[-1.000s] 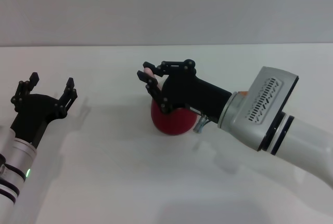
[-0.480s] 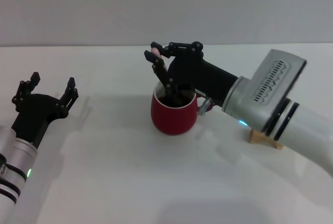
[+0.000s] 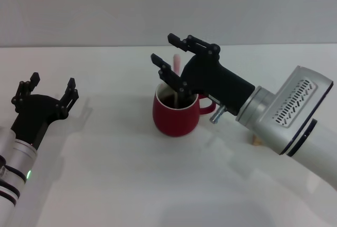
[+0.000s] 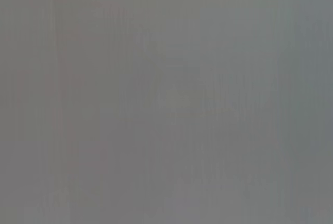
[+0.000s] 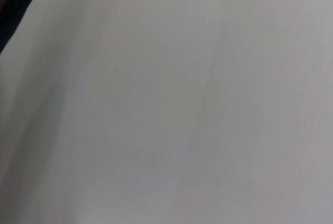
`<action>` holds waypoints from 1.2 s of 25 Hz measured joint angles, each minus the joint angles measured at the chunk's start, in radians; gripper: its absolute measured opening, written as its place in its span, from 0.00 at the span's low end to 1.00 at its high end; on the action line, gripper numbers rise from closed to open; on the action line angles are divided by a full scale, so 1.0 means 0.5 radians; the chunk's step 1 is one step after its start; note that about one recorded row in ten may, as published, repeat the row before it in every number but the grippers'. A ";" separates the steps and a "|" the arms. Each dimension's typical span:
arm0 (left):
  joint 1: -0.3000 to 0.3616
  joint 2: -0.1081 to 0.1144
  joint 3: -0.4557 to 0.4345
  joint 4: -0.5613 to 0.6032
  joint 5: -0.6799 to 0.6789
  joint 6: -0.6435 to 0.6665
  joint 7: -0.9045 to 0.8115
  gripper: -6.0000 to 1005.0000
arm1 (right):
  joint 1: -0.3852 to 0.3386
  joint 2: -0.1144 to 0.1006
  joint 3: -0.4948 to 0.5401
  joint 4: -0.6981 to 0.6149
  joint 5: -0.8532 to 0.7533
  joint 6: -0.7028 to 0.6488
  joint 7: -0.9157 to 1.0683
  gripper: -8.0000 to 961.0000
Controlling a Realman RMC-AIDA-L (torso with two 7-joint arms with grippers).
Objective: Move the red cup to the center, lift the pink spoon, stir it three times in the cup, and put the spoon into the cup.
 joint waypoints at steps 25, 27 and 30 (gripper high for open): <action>0.065 0.005 -0.360 0.046 -0.016 0.106 -0.001 0.83 | -1.035 -0.023 1.210 -0.282 0.523 -0.663 0.117 0.68; 0.075 0.005 -0.393 0.057 -0.016 0.143 -0.013 0.83 | -1.035 -0.024 1.211 -0.360 0.575 -0.734 0.172 0.70; 0.099 0.005 -0.430 0.061 -0.019 0.189 -0.029 0.83 | -1.036 -0.023 1.211 -0.499 0.656 -0.852 0.288 0.74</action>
